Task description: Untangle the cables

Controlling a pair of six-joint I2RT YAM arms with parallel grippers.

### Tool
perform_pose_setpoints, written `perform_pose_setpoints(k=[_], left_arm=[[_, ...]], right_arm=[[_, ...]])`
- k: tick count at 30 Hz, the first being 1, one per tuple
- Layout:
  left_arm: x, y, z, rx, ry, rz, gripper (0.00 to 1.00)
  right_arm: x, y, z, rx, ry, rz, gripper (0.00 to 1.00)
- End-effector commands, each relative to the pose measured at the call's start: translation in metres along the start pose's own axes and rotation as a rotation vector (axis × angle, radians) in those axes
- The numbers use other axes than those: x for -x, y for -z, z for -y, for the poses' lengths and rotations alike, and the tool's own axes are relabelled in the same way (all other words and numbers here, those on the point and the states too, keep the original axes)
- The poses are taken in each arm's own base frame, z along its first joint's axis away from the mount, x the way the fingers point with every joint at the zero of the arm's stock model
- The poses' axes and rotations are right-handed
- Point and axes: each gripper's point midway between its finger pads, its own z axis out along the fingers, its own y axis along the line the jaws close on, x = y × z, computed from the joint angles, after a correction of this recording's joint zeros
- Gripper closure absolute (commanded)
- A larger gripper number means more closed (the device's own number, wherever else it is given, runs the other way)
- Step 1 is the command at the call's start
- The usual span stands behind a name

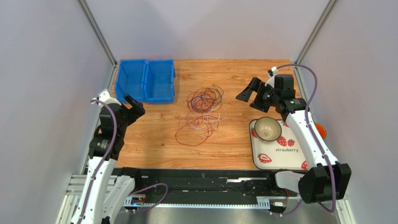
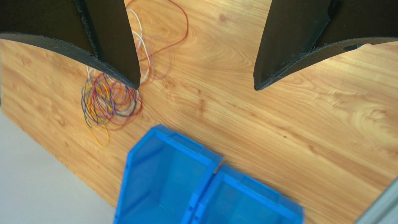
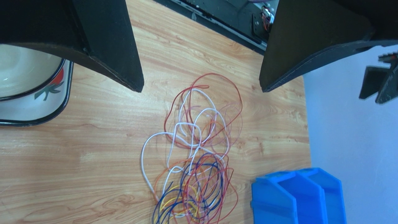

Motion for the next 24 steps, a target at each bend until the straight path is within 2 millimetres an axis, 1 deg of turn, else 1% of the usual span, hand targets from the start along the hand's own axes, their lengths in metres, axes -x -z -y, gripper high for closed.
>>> perform_pose_setpoints(k=[1, 2, 3, 4, 5, 6, 7, 8, 9, 10, 11, 12, 13, 14, 15, 16, 17, 18, 19, 20, 21, 22, 24], left_arm=[[0.001, -0.001, 0.036, -0.131, -0.071, -0.082, 0.01], [-0.008, 0.002, 0.056, -0.247, -0.082, -0.133, 0.01], [-0.012, 0.001, 0.065, -0.293, -0.075, -0.152, 0.01], [-0.009, 0.002, 0.077, -0.345, -0.053, -0.149, 0.01], [-0.010, 0.003, 0.082, -0.363, -0.035, -0.162, 0.01], [-0.006, 0.003, 0.092, -0.397, -0.041, -0.171, 0.01], [-0.003, 0.017, 0.118, -0.555, -0.067, -0.182, 0.01], [-0.004, 0.024, 0.130, -0.652, -0.097, -0.176, 0.01], [-0.005, 0.030, 0.139, -0.728, -0.094, -0.164, 0.01], [0.008, 0.032, 0.147, -0.767, -0.064, -0.090, 0.01], [-0.001, 0.028, 0.137, -0.721, 0.057, -0.109, 0.01], [-0.004, 0.025, 0.130, -0.687, 0.119, -0.111, 0.01], [-0.004, 0.029, 0.131, -0.729, 0.143, -0.100, 0.01], [-0.018, 0.029, 0.126, -0.741, 0.150, -0.127, 0.01], [-0.016, 0.030, 0.128, -0.747, 0.142, -0.122, 0.02], [-0.037, 0.022, 0.111, -0.634, 0.123, -0.215, 0.13], [-0.029, 0.019, 0.109, -0.569, 0.030, -0.216, 0.17], [-0.053, 0.017, 0.083, -0.426, -0.026, -0.332, 0.20], [-0.055, 0.013, 0.073, -0.331, -0.099, -0.327, 0.22], [-0.052, 0.012, 0.071, -0.281, -0.155, -0.335, 0.22], [-0.064, 0.015, 0.061, -0.219, -0.199, -0.386, 0.22], [-0.068, 0.018, 0.061, -0.185, -0.262, -0.377, 0.21], [-0.078, 0.021, 0.069, -0.173, -0.324, -0.397, 0.21]], right_arm=[[0.001, 0.026, -0.025, -0.035, 0.110, 0.039, 0.01], [0.008, 0.032, -0.029, -0.055, 0.131, 0.075, 0.01], [0.002, 0.036, -0.038, -0.050, 0.156, 0.067, 0.01], [0.004, 0.039, -0.041, -0.063, 0.179, 0.087, 0.01], [0.003, 0.047, -0.052, -0.033, 0.210, 0.097, 0.01], [0.001, 0.053, -0.071, 0.042, 0.264, 0.111, 0.01], [-0.009, 0.060, -0.092, 0.170, 0.307, 0.086, 0.00], [-0.008, 0.076, -0.101, 0.223, 0.282, 0.156, 0.00], [-0.005, 0.066, -0.091, 0.219, 0.203, 0.220, 0.00], [-0.005, 0.062, -0.070, 0.142, 0.086, 0.254, 0.00], [0.001, 0.079, -0.088, 0.260, 0.044, 0.318, 0.00], [-0.011, 0.068, -0.078, 0.300, 0.046, 0.286, 0.02], [-0.016, 0.073, -0.088, 0.360, 0.064, 0.269, 0.03], [-0.016, 0.072, -0.087, 0.345, 0.062, 0.267, 0.04], [-0.023, 0.066, -0.077, 0.288, 0.054, 0.220, 0.05], [-0.020, 0.070, -0.081, 0.276, 0.075, 0.217, 0.06], [-0.021, 0.072, -0.081, 0.250, 0.091, 0.204, 0.06], [-0.034, 0.066, -0.070, 0.191, 0.118, 0.139, 0.06], [-0.028, 0.070, -0.070, 0.157, 0.127, 0.156, 0.06], [-0.034, 0.069, -0.061, 0.114, 0.119, 0.133, 0.06], [-0.037, 0.068, -0.059, 0.098, 0.130, 0.128, 0.05], [-0.037, 0.066, -0.053, 0.064, 0.130, 0.141, 0.05], [-0.044, 0.063, -0.053, 0.055, 0.152, 0.131, 0.06]])
